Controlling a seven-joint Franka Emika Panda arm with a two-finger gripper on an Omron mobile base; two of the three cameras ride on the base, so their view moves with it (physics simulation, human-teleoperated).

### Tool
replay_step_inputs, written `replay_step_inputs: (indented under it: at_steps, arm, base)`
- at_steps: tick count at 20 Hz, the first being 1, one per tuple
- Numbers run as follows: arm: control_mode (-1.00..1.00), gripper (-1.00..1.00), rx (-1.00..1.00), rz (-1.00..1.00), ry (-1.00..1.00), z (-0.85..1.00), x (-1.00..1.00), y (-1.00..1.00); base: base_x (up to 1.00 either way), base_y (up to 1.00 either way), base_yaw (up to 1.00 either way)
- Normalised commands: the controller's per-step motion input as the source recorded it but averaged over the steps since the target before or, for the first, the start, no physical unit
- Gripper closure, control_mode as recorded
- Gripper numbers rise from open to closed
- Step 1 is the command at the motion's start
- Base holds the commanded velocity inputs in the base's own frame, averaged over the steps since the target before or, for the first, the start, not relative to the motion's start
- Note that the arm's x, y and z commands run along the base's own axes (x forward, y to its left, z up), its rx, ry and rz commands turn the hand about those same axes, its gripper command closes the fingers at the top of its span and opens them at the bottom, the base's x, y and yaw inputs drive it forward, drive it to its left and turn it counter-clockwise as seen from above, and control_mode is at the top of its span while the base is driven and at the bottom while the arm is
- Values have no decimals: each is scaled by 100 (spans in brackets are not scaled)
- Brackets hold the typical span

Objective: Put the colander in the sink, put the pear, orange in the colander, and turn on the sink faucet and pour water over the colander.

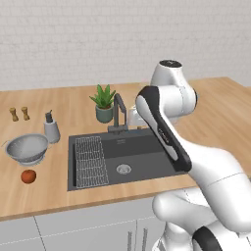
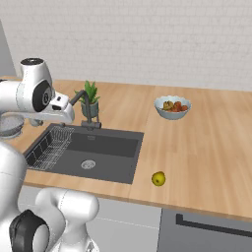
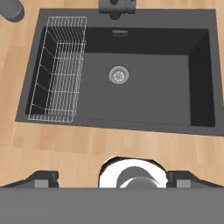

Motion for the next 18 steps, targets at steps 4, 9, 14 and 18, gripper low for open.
replay_step_inputs:
  at_steps: [4,9,14,18]
  arm:
    - [-100,-100,0,-1,11,-1,-20,100]
    - [-100,-100,0,-1,18,0,-9,88]
    - [-100,-100,0,-1,7,-18,0,73]
    - [-100,-100,1,0,0,-37,0,46]
  base:
    - [0,0,0]
    - [0,0,0]
    - [0,0,0]
    - [0,0,0]
